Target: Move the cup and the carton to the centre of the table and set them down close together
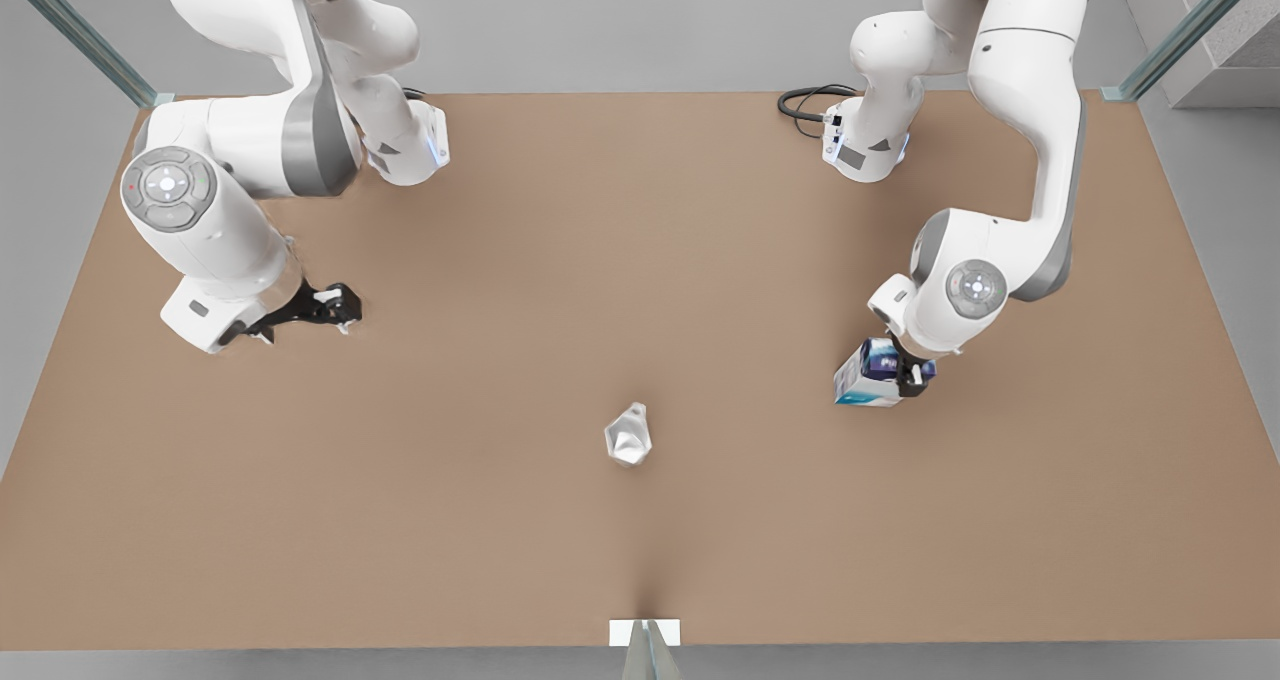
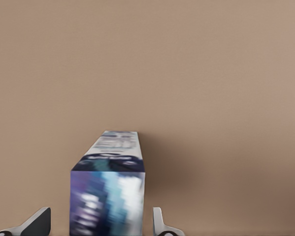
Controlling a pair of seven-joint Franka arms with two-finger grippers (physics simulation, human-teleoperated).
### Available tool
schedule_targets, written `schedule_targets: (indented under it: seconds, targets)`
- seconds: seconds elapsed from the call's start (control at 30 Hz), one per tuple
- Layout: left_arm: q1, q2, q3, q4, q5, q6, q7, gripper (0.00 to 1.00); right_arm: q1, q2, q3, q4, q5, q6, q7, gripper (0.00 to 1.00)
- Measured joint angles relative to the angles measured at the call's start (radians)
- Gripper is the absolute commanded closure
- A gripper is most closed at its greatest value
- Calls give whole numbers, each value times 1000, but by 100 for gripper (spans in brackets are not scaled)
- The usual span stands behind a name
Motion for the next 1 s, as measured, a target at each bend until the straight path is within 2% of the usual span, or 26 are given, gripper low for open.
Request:
schedule_targets:
  seconds: [0.1,0.8,0.93,1.0]
  targets:
    - [-5,3,0,0,2,-11,1,0,-49,-78,15,-109,-10,60,1,0]
    - [-3,58,2,0,4,-6,0,1,-21,-54,16,-93,-17,50,40,0]
    - [-5,56,1,5,5,-11,-2,35,-30,-54,16,-90,-17,50,40,0]
    - [-5,56,1,8,7,-11,-2,37,-31,-54,16,-89,-16,50,40,0]
